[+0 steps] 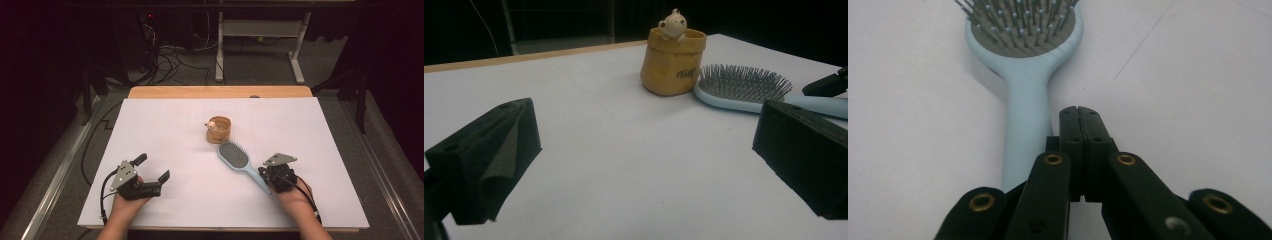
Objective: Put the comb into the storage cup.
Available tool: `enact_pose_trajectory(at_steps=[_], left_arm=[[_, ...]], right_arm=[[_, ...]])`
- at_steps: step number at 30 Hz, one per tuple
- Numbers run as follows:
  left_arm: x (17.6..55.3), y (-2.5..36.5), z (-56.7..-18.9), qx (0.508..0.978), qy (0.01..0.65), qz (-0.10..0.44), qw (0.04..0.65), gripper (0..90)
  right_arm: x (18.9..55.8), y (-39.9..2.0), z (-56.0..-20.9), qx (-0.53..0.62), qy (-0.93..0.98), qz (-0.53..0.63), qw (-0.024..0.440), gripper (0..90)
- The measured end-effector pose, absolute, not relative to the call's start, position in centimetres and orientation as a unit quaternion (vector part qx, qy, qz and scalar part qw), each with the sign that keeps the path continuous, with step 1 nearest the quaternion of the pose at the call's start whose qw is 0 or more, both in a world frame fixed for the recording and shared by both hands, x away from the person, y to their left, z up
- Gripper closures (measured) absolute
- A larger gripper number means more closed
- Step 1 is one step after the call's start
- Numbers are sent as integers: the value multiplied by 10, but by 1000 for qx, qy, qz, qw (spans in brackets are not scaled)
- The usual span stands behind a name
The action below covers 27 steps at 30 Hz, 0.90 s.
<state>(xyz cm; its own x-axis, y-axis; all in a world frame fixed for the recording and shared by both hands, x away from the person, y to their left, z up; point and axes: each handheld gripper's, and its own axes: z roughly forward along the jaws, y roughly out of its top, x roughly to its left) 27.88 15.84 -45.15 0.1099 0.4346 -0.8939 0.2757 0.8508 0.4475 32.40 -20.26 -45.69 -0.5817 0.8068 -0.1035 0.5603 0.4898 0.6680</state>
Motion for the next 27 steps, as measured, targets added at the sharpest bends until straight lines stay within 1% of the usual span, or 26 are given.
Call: enact_pose_trajectory(at_steps=[6, 16, 20, 24, 27], left_arm=[[279, 159, -452, 269, 664, 58, 695, 0], [279, 158, -452, 270, 666, 54, 693, 0], [278, 159, -451, 274, 665, 51, 693, 0], [279, 159, -451, 272, 669, 49, 690, 0], [279, 159, -451, 274, 668, 49, 691, 0]], right_arm=[[318, -205, -457, 406, 832, 312, 216, 900], [305, -251, -456, 432, 772, 399, 243, 900], [305, -260, -459, 435, 761, 415, 246, 897], [305, -260, -460, 431, 758, 423, 245, 836], [305, -260, -460, 430, 758, 427, 243, 748]])
